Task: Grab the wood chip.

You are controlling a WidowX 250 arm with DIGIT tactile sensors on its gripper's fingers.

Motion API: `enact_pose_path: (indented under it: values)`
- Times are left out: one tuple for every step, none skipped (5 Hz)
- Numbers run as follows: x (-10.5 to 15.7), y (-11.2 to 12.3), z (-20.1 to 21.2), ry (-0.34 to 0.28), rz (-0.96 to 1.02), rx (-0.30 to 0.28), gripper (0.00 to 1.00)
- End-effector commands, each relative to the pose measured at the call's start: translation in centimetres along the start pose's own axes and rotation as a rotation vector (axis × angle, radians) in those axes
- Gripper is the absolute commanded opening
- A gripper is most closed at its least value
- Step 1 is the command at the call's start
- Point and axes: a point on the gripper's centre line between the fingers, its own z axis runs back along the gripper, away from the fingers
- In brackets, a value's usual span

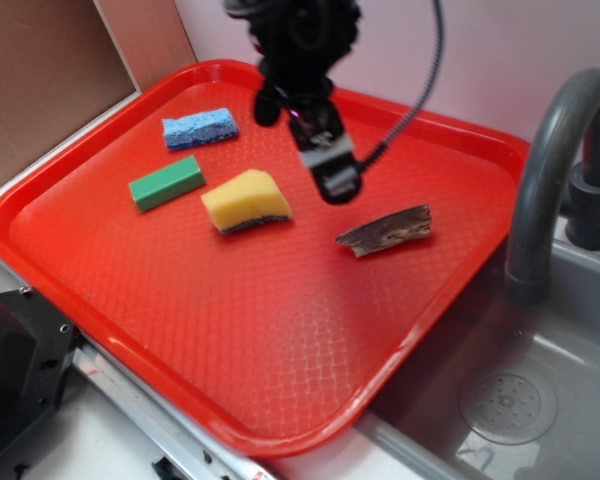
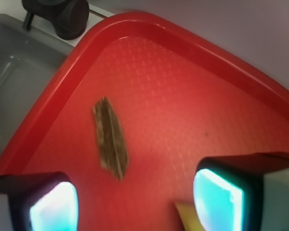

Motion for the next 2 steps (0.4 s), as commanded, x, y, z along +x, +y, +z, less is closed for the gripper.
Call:
enact_pose_path:
  values:
    - [1.8,-2.1,-2.6,-0.007,-0.092,0.015,1.0]
    - [1.8,-2.6,-3.9,0.017,-0.114,0.015,1.0]
